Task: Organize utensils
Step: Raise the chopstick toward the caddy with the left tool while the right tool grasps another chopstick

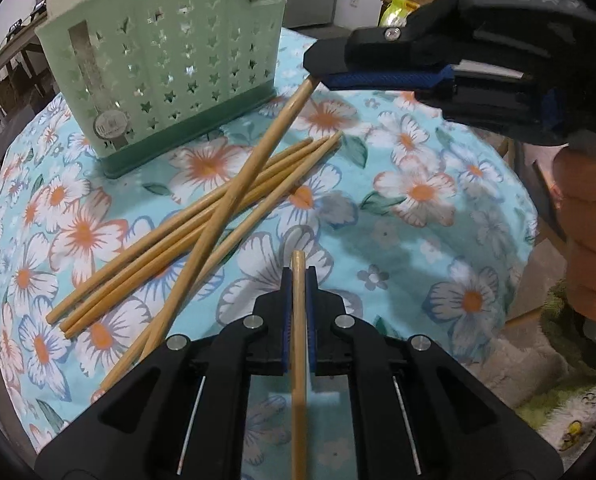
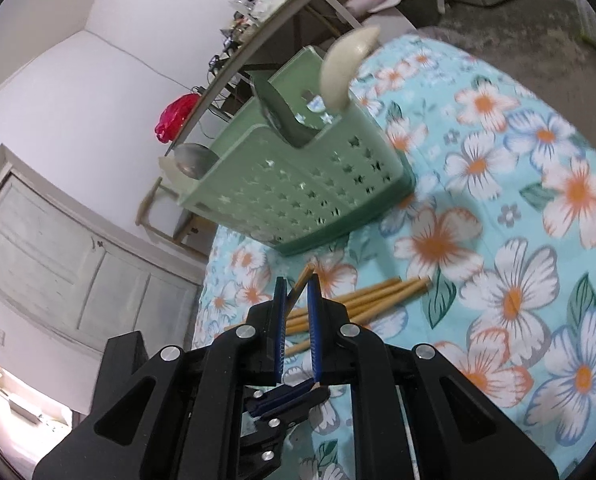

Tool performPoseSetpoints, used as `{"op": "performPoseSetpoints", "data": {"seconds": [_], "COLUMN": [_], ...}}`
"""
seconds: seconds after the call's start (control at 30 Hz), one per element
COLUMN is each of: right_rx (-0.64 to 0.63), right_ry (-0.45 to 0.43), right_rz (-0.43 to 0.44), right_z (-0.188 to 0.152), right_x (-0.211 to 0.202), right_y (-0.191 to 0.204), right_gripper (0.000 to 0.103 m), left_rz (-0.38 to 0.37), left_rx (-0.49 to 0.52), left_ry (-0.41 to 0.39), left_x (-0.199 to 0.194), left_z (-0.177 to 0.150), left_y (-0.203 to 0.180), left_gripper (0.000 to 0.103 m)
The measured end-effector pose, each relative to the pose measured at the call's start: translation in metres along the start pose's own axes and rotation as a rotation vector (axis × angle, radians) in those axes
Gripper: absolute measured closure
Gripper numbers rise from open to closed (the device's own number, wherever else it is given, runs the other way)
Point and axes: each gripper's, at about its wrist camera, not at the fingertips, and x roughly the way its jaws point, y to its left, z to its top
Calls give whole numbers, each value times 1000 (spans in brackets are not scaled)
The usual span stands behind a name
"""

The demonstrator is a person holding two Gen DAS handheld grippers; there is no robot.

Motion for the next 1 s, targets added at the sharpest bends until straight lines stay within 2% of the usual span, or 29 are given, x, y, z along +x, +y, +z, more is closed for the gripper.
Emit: {"op": "performPoseSetpoints", "data": {"seconds": [0.1,0.33,0.43,0.8,1.0], "right_rx": [-31,-91,-112,-149,-178], "right_ry": [-27,-107,-141,-205,-247], "right_rz": [-14,-54,-71,-120,-124], "right_z": [2,12,15,19,22], "right_x": [-9,-32,-43,-61,-74], "right_y": [3,4,4,4,9], "right_gripper": [93,93,93,93,94], "left_rz": [-42,-196,-230,-311,-271], "left_rx": [-18,-100,-124,-213,-191], "left_ry": [-48,-204,-265,-448,-594], "left_x": [-20,-81,-103,-162,-194], "left_z": [4,18,23,52,75], "left_y": [1,21,32,67,75], "left_gripper": [98,98,98,98,98]}}
